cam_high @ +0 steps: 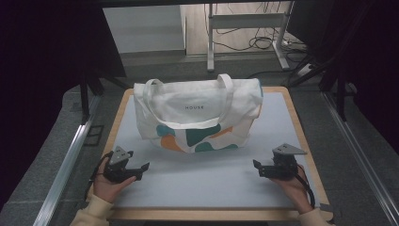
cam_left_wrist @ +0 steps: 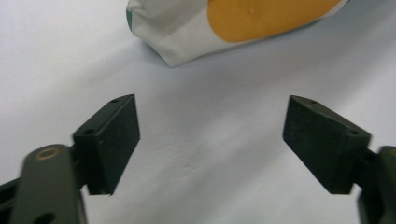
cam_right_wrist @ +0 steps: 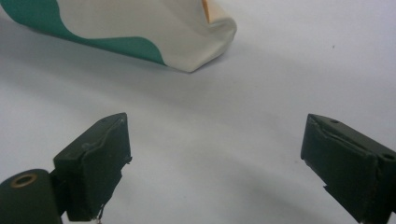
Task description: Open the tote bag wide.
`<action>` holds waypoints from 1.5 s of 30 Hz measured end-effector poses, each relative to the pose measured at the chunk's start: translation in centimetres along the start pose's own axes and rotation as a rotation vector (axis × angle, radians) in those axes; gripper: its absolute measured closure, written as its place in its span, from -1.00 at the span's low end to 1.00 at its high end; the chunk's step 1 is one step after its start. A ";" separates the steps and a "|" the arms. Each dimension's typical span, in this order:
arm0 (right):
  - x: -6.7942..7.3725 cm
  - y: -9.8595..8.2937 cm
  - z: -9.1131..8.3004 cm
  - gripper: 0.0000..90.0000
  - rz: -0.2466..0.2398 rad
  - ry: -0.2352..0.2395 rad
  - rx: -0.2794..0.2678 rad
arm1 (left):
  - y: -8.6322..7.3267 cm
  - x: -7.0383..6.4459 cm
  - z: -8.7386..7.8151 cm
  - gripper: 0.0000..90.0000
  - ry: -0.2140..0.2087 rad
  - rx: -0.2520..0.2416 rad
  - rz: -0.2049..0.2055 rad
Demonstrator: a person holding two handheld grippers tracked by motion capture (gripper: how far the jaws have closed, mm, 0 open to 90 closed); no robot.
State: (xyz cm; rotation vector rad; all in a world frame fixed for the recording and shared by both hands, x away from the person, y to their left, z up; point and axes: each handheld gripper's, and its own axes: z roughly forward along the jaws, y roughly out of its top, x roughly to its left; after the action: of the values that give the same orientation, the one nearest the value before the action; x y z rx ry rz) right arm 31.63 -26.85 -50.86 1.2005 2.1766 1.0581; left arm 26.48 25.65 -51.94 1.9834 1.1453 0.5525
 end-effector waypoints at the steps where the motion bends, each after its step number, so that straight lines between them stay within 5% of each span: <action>1: -0.1 0.0 0.0 -0.79 -0.001 0.001 -0.001 | 0.0 0.0 -0.1 -0.55 -0.001 0.001 -0.002; 10: -0.4 -0.1 -0.2 -0.71 0.012 0.003 -0.009 | -0.2 0.0 0.0 -0.49 0.020 0.025 -0.004; 23: -0.2 -0.4 -0.8 -0.61 -0.002 -0.027 -0.018 | -0.1 0.1 0.5 -0.50 0.036 -0.015 0.024; 37: -0.3 -0.1 -1.0 -0.52 0.010 -0.011 -0.037 | -0.1 0.1 -0.1 -0.45 0.037 -0.016 -0.013; 45: -0.3 1.2 -1.2 -0.48 0.023 0.036 -0.065 | 1.0 0.3 -0.7 -0.42 0.031 -0.033 -0.027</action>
State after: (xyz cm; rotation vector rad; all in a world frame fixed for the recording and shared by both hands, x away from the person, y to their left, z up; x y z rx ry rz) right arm 31.55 -27.20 -49.16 1.1895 2.1431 1.1591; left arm 26.72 25.91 -50.76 1.9348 1.1724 0.5868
